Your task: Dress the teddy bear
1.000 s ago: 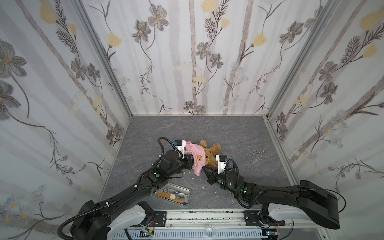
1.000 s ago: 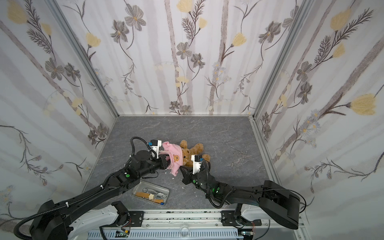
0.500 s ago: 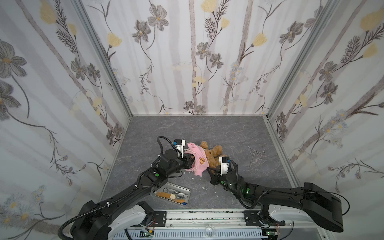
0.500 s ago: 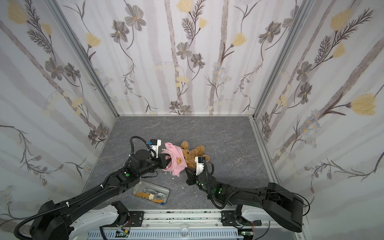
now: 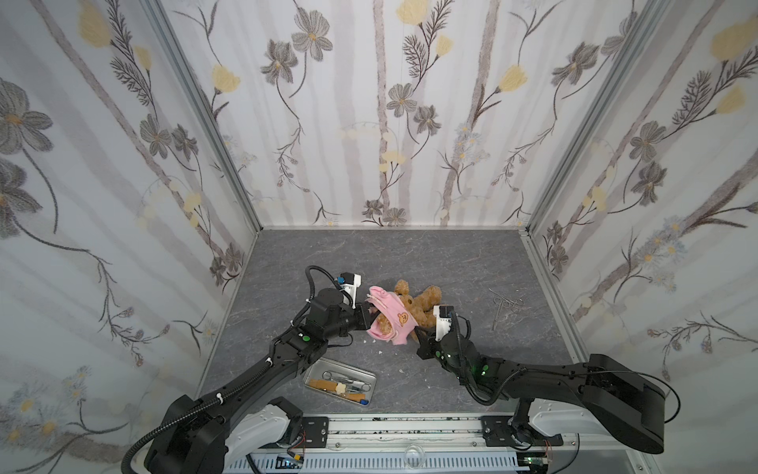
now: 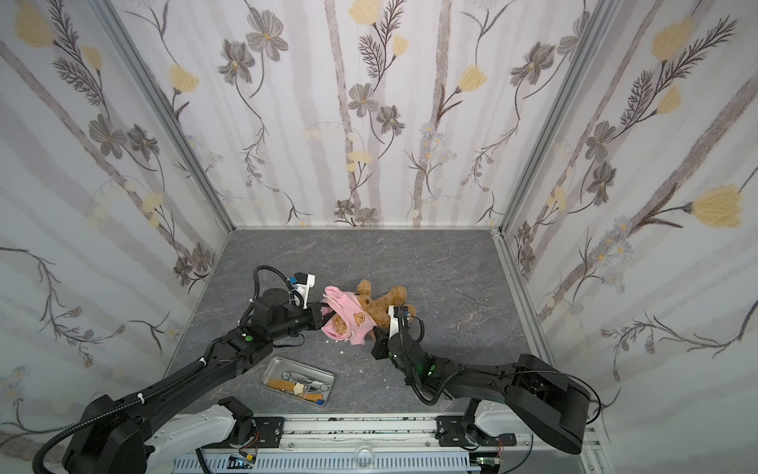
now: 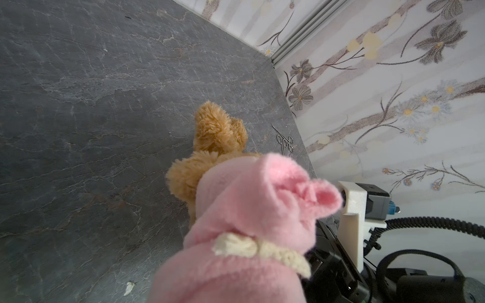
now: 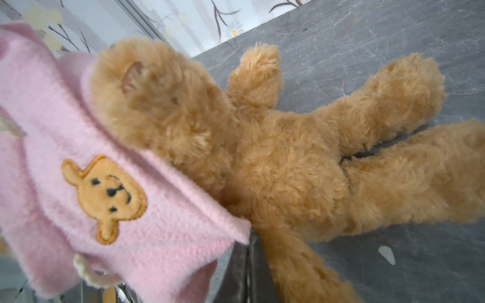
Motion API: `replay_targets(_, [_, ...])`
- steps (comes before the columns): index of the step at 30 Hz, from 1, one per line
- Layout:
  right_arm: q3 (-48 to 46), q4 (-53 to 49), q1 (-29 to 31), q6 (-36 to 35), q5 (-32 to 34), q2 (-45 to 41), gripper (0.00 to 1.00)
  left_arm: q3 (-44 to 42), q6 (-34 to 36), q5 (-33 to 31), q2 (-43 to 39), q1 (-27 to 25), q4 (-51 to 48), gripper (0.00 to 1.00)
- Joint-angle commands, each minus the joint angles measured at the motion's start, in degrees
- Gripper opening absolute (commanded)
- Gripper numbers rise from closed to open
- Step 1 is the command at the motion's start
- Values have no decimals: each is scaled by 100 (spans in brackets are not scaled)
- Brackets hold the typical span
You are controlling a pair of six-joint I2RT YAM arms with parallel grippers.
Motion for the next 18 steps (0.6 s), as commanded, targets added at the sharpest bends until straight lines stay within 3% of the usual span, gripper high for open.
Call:
replay_targets(1, [-17, -796, -117, -370, 562, 55, 0, -60, 207, -250, 41, 103, 438, 0])
replay_targets(2, [-19, -591, -111, -583, 327, 7, 1, -67, 304, -221, 71, 105, 444, 0])
replay_targets(5, [27, -438, -109, -1223, -394, -228, 20, -25, 664, -111, 190, 101, 461, 0])
replay_targets(11, [135, -1376, -339, -2392, -1346, -1164, 46, 189, 1329, 149, 467, 105, 518, 0])
replay_targets(14, [91, -1159, -752, -2435, -2192, -1575, 55, 210, 1578, 222, 536, 101, 599, 0])
replay_targets(18, [277, -734, -1534, -1925, -2917, -1573, 63, 205, 1822, 395, 585, 93, 637, 0])
